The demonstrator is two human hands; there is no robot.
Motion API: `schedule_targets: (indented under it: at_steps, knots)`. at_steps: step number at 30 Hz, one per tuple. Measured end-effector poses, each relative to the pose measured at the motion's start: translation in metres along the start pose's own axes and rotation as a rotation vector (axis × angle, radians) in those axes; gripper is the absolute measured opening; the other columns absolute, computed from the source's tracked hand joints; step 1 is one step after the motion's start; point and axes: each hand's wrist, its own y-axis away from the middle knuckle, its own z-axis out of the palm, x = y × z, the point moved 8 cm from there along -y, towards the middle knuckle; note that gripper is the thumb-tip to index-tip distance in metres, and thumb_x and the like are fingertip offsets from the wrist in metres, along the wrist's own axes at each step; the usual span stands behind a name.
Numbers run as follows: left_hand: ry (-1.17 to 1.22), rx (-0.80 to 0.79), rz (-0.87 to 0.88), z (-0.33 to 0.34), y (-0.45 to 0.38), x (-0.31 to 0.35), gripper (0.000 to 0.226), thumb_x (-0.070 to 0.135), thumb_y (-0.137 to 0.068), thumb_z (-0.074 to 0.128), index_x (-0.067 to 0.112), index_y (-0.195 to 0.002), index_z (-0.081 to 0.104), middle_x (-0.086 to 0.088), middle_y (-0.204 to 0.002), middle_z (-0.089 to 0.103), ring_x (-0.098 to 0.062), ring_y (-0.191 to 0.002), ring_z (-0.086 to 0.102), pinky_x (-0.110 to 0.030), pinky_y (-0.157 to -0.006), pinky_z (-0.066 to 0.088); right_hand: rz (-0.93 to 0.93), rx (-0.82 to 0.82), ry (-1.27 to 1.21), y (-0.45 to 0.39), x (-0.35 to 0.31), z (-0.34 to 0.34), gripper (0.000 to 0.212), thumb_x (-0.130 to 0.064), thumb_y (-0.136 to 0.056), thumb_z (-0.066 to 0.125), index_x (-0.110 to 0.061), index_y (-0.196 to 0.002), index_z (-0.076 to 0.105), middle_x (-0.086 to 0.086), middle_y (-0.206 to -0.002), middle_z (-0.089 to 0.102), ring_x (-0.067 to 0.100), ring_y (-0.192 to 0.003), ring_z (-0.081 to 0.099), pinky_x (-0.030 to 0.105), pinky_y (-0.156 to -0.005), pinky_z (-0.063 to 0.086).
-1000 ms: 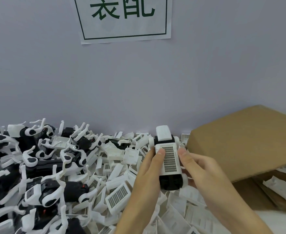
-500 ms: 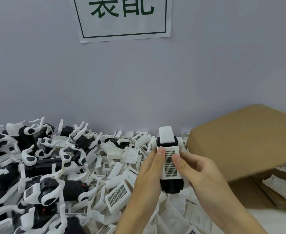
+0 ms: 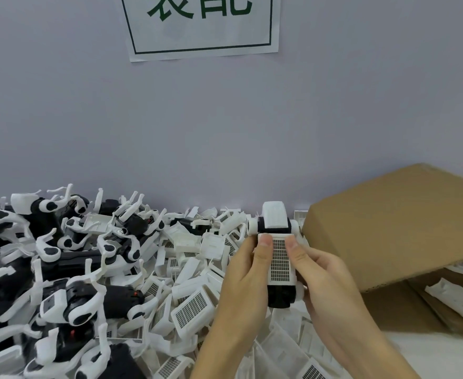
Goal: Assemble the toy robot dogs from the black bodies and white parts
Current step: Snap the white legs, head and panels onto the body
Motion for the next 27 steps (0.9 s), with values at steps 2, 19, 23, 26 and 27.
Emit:
schedule_targets:
  at_steps: [2, 19, 23, 26, 27]
  knots:
    - [-0.009, 0.025, 0.015, -0.001, -0.001, 0.002, 0.055, 0.063, -0.085, 0.046, 0.017, -0.102, 0.072, -0.013, -0.092, 0.072, -0.020, -0.080, 0.070, -0.030, -0.070, 0.057, -0.011, 0.006, 0.018, 0.001, 0.000, 0.001, 0.038, -0.046, -0.086, 0.060, -0.017, -0.096, 0.082, 0.009, -0.100, 0.079, 0.023, -0.099, 0.075, 0.044, -0.092, 0.056]
    - [0.073, 0.074, -0.054, 0.000, -0.003, -0.005, 0.049, 0.055, -0.084, 0.054, 0.012, -0.092, 0.076, -0.005, -0.080, 0.076, -0.014, -0.073, 0.073, -0.021, -0.060, 0.055, -0.017, 0.073, 0.043, 0.001, 0.005, 0.004, 0.046, -0.055, -0.089, 0.056, -0.017, -0.087, 0.082, 0.009, -0.090, 0.079, 0.025, -0.088, 0.077, 0.042, -0.080, 0.061]
    - [0.024, 0.118, -0.050, -0.001, -0.001, -0.003, 0.056, 0.058, -0.085, 0.051, 0.009, -0.089, 0.077, -0.011, -0.080, 0.076, -0.018, -0.072, 0.073, -0.025, -0.061, 0.056, -0.031, 0.133, 0.039, 0.001, 0.007, 0.001, 0.045, -0.057, -0.081, 0.059, -0.018, -0.083, 0.082, 0.008, -0.086, 0.079, 0.024, -0.084, 0.077, 0.040, -0.076, 0.061]
    - [-0.027, 0.126, -0.034, 0.001, 0.000, 0.000, 0.066, 0.062, -0.085, 0.046, 0.002, -0.089, 0.073, -0.022, -0.084, 0.071, -0.023, -0.072, 0.067, -0.039, -0.066, 0.053, -0.050, 0.194, 0.030, 0.002, 0.008, -0.003, 0.040, -0.052, -0.084, 0.064, -0.017, -0.079, 0.082, 0.008, -0.082, 0.079, 0.025, -0.083, 0.077, 0.043, -0.079, 0.062]
    - [-0.030, 0.127, -0.025, 0.002, 0.000, 0.002, 0.067, 0.062, -0.085, 0.046, 0.001, -0.088, 0.073, -0.023, -0.085, 0.070, -0.023, -0.072, 0.066, -0.038, -0.066, 0.052, -0.057, 0.210, 0.023, 0.002, 0.007, -0.004, 0.039, -0.051, -0.084, 0.064, -0.017, -0.078, 0.082, 0.008, -0.082, 0.079, 0.026, -0.082, 0.077, 0.043, -0.079, 0.062]
